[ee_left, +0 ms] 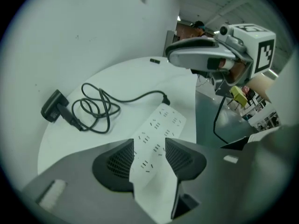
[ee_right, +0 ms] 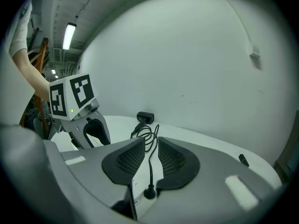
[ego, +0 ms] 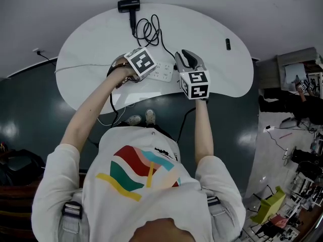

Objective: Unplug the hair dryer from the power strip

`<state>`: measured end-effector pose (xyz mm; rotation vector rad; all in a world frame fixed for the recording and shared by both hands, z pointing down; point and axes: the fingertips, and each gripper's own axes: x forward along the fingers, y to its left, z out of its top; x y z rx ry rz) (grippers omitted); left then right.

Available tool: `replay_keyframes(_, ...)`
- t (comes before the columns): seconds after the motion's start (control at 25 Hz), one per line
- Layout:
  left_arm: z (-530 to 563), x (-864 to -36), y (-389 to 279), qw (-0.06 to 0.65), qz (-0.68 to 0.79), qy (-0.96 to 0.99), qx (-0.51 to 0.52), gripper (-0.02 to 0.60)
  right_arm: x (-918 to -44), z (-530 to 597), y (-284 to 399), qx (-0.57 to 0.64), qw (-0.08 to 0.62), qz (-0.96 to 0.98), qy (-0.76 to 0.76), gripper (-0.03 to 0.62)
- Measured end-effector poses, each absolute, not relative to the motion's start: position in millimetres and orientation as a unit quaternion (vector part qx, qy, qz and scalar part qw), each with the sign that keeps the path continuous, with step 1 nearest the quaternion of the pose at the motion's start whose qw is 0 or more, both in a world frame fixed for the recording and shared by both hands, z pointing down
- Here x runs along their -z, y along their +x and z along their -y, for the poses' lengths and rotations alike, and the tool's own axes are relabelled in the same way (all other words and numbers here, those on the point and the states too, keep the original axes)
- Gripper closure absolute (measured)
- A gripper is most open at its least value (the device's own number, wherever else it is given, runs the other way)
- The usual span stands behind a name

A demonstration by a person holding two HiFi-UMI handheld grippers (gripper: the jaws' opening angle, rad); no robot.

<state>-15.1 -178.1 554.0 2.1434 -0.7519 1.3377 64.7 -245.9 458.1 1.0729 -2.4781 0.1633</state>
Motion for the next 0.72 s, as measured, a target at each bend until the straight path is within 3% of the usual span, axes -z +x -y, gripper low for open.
replay_keyframes(0.16, 223.0, -495.4, -21.5, 0.152, 0.351, 0.809, -0.446, 0.374, -430.0, 245.6, 54.8, -0.046, 0.194, 0.899, 0.390, 0.507)
replay_keyframes(0.4, 224.2, -424.7, -7.2, 0.164, 0.392, 0.844, -0.328, 0.385, -387.3, 239.8, 43.8, -0.026, 0.174, 0.901, 0.397, 0.510)
replay_keyframes(0.72, 205.7, -324.4, -28.6, 0.094, 0.505, 0.850, -0.122, 0.432, -331.2, 219.6, 39.4, -0.026, 0.088, 0.903, 0.420, 0.520)
